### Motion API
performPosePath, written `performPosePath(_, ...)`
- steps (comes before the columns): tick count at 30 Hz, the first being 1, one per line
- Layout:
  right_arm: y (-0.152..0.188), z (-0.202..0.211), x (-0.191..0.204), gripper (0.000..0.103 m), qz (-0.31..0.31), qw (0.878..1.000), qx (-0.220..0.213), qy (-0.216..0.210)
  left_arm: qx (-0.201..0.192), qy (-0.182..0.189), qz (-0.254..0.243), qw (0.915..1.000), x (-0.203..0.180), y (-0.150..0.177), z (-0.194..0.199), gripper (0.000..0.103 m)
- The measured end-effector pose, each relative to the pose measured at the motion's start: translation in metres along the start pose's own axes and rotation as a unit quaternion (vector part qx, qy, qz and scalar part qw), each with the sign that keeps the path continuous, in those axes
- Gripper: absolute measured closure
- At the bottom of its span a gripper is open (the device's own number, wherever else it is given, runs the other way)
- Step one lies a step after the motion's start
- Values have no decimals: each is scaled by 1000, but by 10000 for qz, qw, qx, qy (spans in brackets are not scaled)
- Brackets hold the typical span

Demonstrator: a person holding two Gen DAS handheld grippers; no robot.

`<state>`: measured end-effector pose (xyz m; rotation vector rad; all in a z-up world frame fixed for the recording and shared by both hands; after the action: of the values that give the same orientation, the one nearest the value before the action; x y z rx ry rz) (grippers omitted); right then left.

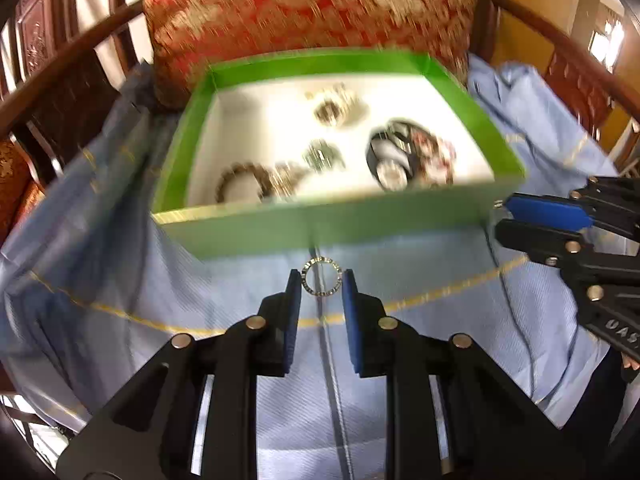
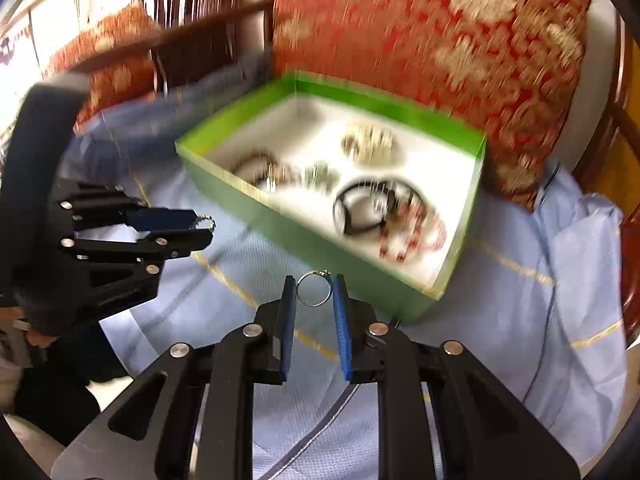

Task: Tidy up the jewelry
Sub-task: 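Carry both rings into the green box and open both tools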

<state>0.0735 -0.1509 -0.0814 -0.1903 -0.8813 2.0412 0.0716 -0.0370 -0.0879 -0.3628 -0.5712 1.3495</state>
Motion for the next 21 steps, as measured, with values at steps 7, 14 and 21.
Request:
performPosePath(7, -75, 19, -28, 84, -206, 9982, -562, 99, -322, -267, -8, 9991, 18, -93, -2, 82)
performPosePath(14, -95, -35, -91, 84, -855, 9950, -332, 386, -266, -358, 98, 9990, 23, -127, -61, 82)
performPosePath(21, -83, -62, -108, 84, -1244, 9914, -195, 343, -38, -403, 113, 9991, 25, -121, -82, 82)
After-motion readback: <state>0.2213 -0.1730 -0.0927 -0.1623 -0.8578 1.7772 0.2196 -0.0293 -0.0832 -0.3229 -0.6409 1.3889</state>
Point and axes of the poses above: each gripper's, at about its wrist camera, not at the fingertips, and z roughly against the way its jaws point, x to its left, y to its underside, the point moved 8 cm from there along -z, roughly the way its jaws point, and after that the axes turned 11 degrees about -y, right-handed, at the moved point
